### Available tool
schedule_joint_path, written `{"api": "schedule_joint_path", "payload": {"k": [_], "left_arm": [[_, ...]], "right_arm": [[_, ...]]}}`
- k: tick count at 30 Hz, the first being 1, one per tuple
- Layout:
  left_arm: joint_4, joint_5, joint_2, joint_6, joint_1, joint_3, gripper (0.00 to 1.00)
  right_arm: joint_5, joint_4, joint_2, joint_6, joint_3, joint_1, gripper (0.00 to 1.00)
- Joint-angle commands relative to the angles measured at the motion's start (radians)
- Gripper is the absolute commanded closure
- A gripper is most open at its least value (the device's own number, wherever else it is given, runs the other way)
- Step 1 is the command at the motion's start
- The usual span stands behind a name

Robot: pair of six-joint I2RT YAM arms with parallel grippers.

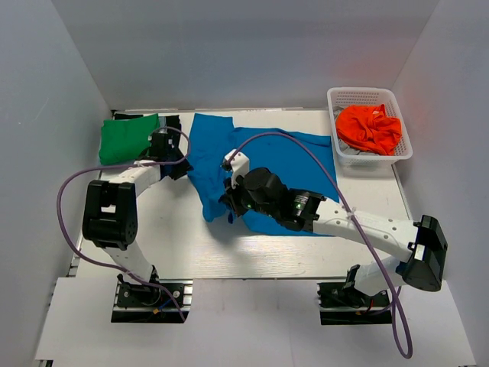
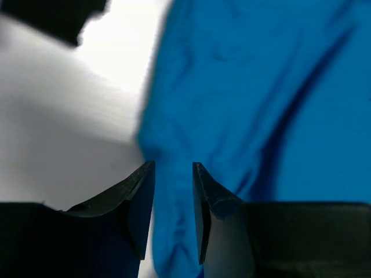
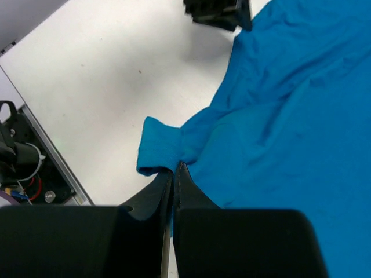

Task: Fold and stack the t-shirts
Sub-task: Flatten out the tshirt

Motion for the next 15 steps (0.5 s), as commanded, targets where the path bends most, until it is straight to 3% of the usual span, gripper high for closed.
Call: {"api": "schedule_joint_path", "payload": {"k": [1, 10, 15], "left_arm": [[0.072, 0.096, 0.013, 0.01, -0.007, 0.079, 0.57], [0.022, 0.15, 0.286, 0.019, -0.035, 0.268, 0.6], [-0.112, 0.048, 0.372, 0.042, -0.035, 0.348, 0.64]], "right_arm": [[0.019, 0.044, -0.042, 0.013, -0.014, 0.007, 1.0], [0.034, 0.035, -0.045, 0.016, -0.031, 0.006, 1.0], [0.048, 0.032, -0.063, 0.017, -0.043, 0.007, 1.0]]}}
